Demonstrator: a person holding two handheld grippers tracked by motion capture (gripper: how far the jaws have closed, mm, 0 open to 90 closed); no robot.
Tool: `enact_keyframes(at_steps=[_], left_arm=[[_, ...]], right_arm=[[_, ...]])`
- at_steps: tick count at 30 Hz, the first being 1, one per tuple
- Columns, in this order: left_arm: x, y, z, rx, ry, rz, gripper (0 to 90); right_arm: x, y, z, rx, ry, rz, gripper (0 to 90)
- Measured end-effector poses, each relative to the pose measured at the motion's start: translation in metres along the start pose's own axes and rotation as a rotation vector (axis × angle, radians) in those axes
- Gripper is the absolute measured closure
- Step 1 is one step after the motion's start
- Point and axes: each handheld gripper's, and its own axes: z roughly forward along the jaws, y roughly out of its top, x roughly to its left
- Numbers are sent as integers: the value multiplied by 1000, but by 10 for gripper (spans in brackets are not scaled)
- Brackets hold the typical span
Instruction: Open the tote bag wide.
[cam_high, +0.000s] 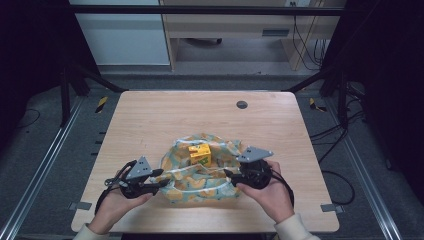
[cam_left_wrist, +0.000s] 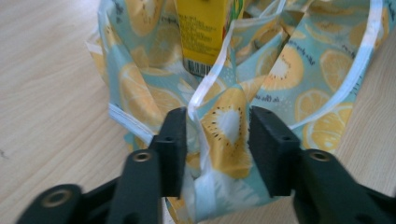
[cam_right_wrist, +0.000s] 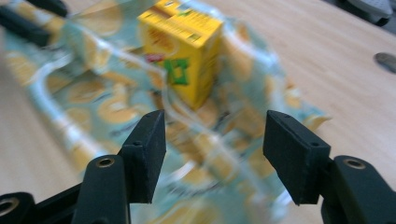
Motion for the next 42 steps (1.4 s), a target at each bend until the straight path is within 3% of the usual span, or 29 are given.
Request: enact_keyframes(at_steps=[6,11,13,16,18,22,25,27,32,42], left_arm=[[-8,0,-7,-3,-4,11,408],[-15,-5,-4,13,-23,35,357],[-16,-8,2,30,-30,34,362],[-16,-11,11,67,-27,50,482],[-15,-12,14,82,-12,68,628],[-8,-8,20,83,17,64,821],[-3,-4,19,62,48,68,859],[0,-4,18,61,46,58,870],[2,-11,23,117,26,55,886],[-4,-19,29,203,-16,79,888]], right_arm=[[-29,17,29,49,-20,1,391],[-40,20,61,106,8,11,395],[-43,21,72,134,27,17,540],[-47,22,81,140,42,35,783],[-54,24,87,132,47,73,876],[-67,31,96,116,21,106,899],[-77,38,101,93,4,134,900],[-83,42,105,90,-5,160,900],[-97,39,119,117,-21,198,900],[-101,26,131,154,-23,222,896]])
